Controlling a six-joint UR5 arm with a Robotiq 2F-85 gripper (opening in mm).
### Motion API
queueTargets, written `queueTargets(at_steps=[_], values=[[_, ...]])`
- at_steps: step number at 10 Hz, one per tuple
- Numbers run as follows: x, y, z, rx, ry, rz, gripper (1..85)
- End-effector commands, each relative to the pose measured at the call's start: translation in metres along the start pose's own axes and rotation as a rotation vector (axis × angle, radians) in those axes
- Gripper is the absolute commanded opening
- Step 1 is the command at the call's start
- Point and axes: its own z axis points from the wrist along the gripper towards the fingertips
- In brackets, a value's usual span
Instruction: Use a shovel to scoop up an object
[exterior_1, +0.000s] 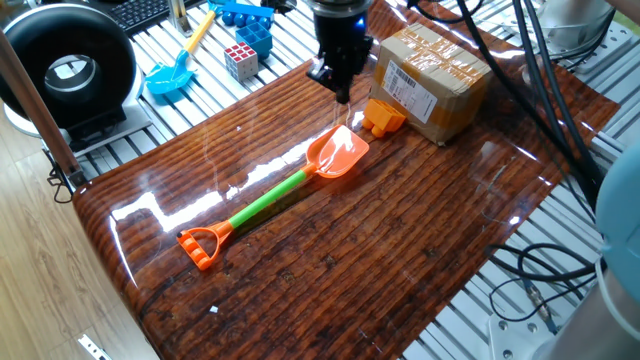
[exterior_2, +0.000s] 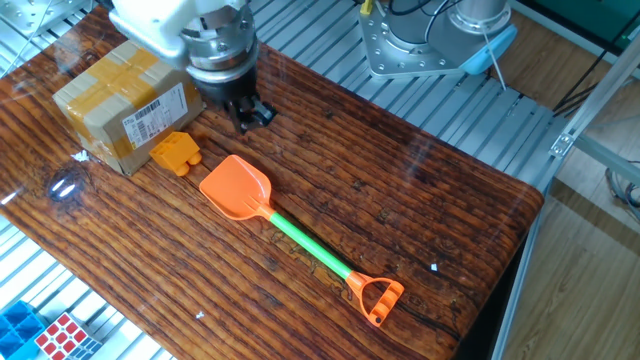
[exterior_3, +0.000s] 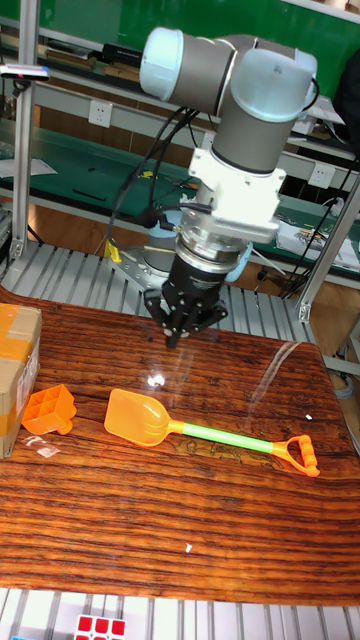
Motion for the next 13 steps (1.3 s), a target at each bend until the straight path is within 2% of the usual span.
queueTargets(at_steps=[1, 2, 3, 6, 10, 12, 13], values=[[-0.022, 0.018, -0.007, -0.037, -0.083, -0.312, 1.7], [-0.028, 0.021, -0.006, -0.040, -0.106, -0.424, 1.7], [-0.030, 0.019, -0.003, -0.021, -0.106, -0.519, 1.7], [-0.031, 0.022, 0.000, -0.012, -0.106, -0.666, 1.7], [-0.042, 0.016, 0.009, 0.035, -0.116, -0.844, 1.0], [-0.046, 0.022, 0.015, 0.020, -0.127, -0.920, 1.0], [-0.043, 0.021, 0.015, 0.022, -0.111, -0.962, 1.0]])
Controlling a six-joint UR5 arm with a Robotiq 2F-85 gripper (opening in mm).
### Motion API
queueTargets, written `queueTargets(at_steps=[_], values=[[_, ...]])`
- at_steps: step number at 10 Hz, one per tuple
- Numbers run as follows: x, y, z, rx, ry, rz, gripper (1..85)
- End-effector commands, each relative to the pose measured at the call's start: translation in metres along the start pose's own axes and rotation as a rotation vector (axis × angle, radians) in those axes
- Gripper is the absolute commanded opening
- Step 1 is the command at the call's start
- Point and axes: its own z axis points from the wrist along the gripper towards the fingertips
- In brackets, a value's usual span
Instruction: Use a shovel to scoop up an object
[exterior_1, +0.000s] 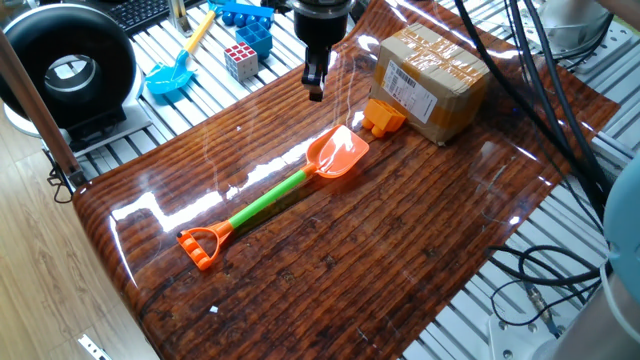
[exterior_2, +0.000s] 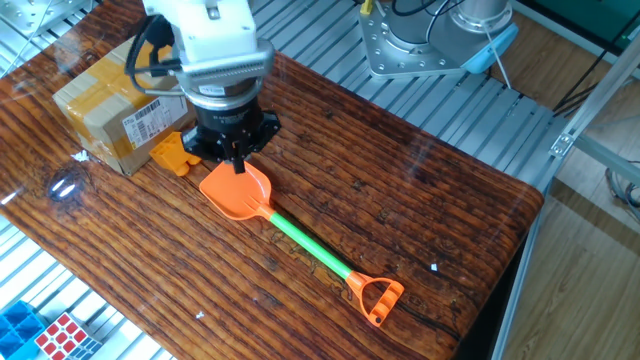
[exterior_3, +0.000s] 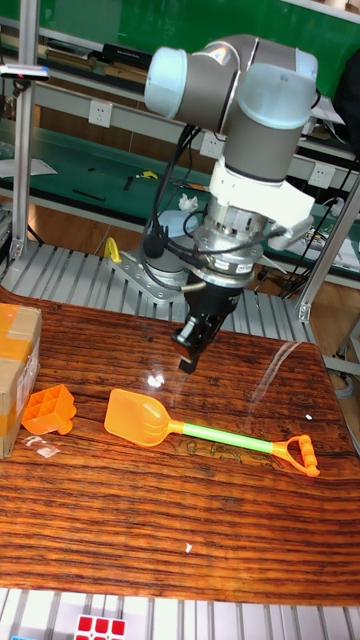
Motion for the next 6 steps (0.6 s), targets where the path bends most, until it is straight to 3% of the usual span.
queueTargets(at_steps=[1, 4, 6], values=[[-0.0022, -0.0014, 0.0029, -0.004, 0.007, -0.147, 1.0], [-0.0044, -0.0015, 0.0062, -0.008, 0.010, -0.188, 1.0], [0.0011, 0.0005, 0.0059, -0.016, 0.027, -0.083, 1.0]])
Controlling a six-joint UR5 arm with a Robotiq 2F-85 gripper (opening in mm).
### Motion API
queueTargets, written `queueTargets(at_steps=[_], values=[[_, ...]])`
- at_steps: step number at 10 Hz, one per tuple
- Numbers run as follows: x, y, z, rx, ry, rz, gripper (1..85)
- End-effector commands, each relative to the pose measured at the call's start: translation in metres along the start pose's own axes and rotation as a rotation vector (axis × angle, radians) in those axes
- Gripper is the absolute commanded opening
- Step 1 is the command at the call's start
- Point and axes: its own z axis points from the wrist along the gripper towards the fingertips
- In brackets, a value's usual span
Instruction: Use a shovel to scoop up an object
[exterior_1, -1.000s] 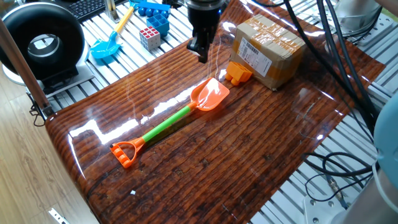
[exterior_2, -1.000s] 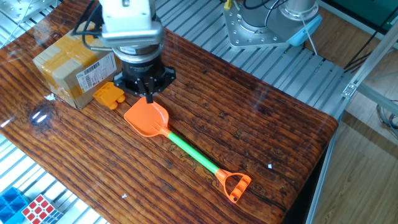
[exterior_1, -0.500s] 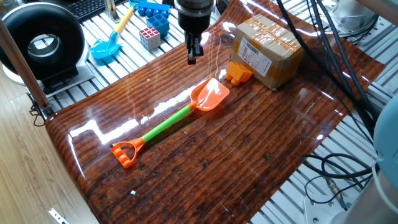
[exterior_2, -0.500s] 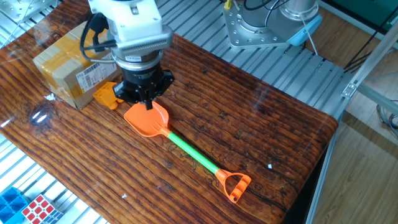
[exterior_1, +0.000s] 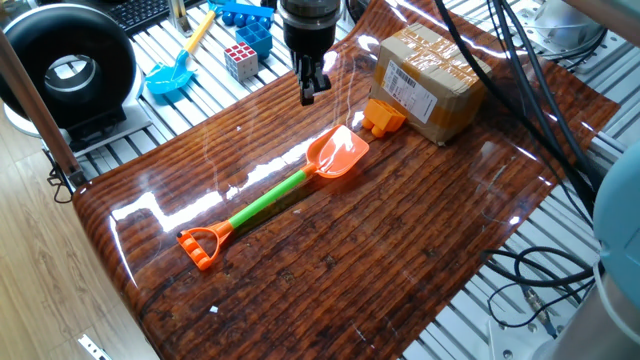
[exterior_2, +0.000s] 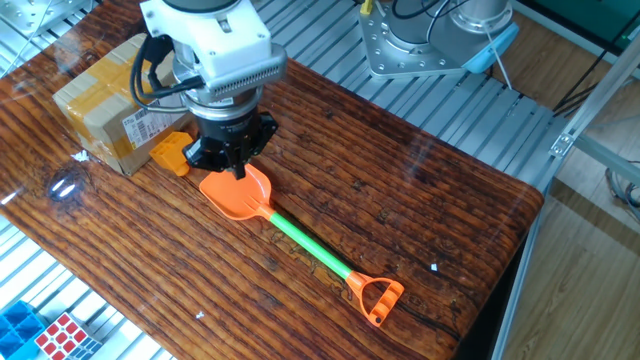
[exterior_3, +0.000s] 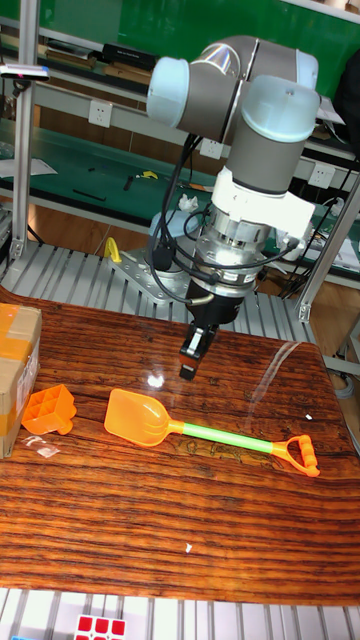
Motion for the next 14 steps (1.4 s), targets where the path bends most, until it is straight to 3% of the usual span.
queueTargets(at_steps=[1, 3, 4, 5, 6, 10, 14], values=[[0.002, 0.004, -0.001, -0.018, 0.002, 0.034, 1.0], [0.006, 0.002, -0.001, -0.007, 0.013, 0.000, 1.0], [0.002, -0.004, 0.000, 0.015, -0.003, -0.008, 5.0], [0.005, -0.003, 0.001, 0.014, 0.007, -0.030, 18.3], [0.006, -0.003, 0.001, 0.011, 0.009, -0.057, 21.0], [-0.002, -0.008, 0.002, 0.035, -0.016, -0.233, 25.3], [-0.002, -0.005, 0.002, 0.029, -0.008, -0.277, 27.3]])
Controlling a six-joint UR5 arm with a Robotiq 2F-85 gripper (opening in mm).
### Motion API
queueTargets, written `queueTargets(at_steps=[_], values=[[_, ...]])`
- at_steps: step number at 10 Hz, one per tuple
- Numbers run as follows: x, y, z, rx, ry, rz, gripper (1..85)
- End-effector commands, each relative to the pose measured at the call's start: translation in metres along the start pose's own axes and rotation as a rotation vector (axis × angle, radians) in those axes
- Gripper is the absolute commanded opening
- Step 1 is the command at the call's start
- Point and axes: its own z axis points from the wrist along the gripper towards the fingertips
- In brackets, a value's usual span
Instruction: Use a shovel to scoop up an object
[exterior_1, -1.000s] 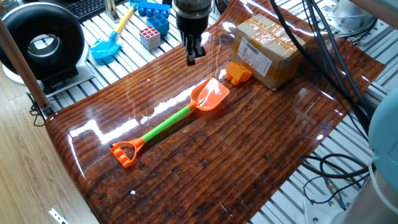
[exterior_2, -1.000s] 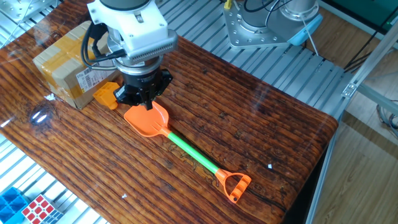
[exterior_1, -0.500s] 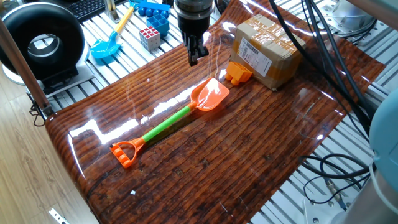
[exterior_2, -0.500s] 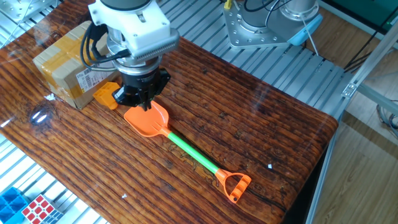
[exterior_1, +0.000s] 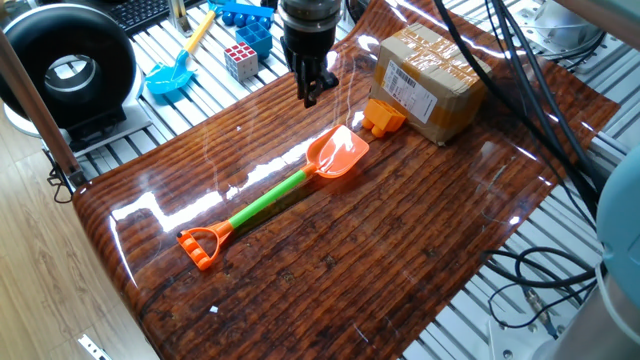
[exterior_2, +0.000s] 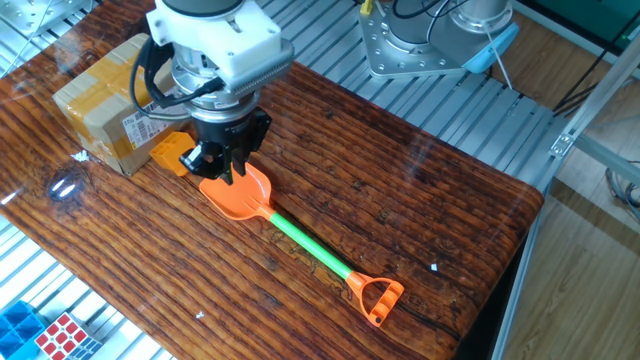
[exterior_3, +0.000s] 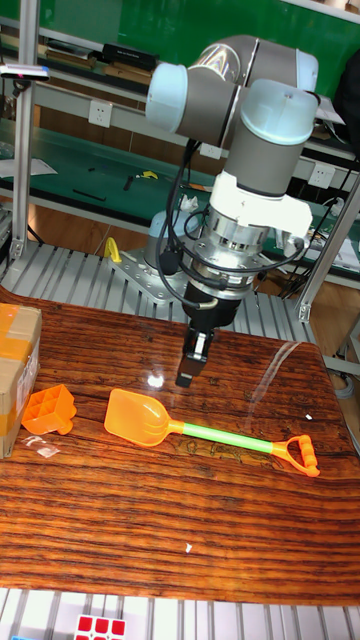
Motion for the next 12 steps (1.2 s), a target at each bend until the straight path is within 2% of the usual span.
queueTargets(at_steps=[1, 2, 5, 7, 9, 11, 12], values=[[-0.007, 0.002, -0.001, -0.002, -0.014, -0.039, 33.0], [-0.012, 0.005, 0.001, -0.008, -0.025, -0.037, 36.7], [-0.024, 0.010, 0.005, -0.025, -0.048, -0.011, 38.3], [-0.033, 0.012, 0.008, -0.022, -0.069, -0.010, 51.7], [-0.043, 0.018, 0.016, -0.027, -0.084, 0.028, 52.0], [-0.042, 0.021, 0.028, -0.023, -0.046, 0.064, 47.0], [-0.050, 0.024, 0.036, -0.025, -0.054, 0.075, 44.0]])
